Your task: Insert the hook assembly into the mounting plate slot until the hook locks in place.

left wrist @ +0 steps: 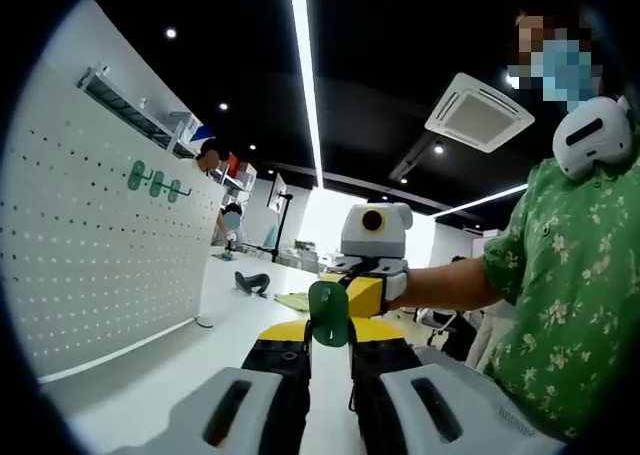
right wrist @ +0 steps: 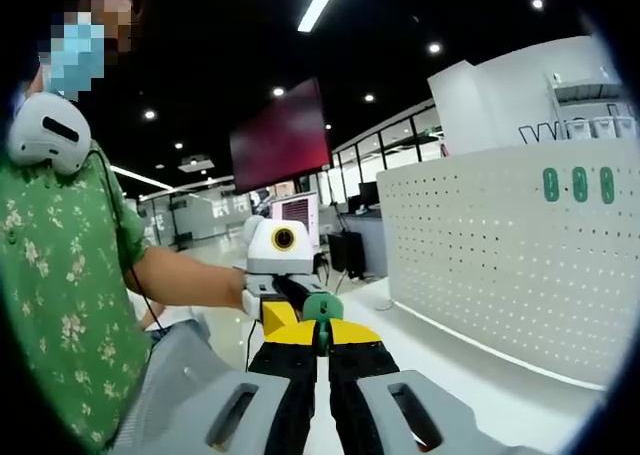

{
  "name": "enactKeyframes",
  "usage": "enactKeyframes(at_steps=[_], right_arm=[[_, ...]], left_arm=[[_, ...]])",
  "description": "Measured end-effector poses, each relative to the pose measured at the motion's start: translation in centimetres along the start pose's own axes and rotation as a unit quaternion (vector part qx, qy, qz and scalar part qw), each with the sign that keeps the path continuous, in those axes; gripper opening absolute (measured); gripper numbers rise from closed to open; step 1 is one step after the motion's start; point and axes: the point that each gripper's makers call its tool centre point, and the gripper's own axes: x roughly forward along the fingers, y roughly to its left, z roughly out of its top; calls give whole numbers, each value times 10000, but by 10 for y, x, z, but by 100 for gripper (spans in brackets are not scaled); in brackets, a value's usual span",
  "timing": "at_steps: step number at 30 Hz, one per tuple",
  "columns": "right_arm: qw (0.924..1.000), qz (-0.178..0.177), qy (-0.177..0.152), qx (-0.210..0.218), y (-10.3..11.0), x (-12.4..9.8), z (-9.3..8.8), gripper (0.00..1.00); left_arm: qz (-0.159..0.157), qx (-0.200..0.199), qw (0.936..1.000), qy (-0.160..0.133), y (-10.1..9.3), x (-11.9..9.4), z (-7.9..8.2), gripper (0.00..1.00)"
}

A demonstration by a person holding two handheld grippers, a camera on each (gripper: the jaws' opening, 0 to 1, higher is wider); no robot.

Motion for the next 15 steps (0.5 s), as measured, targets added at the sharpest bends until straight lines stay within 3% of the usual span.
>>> enactKeyframes(at_steps=[6, 15], right_arm=[[9996, -144, 94, -217, -5, 0, -2, 1], [9997, -181, 104, -133, -8, -1, -4, 1]], left_arm=[[105, 93, 9999, 75, 5, 2, -3, 14], [107, 61, 9999, 94, 8, 4, -4, 14]])
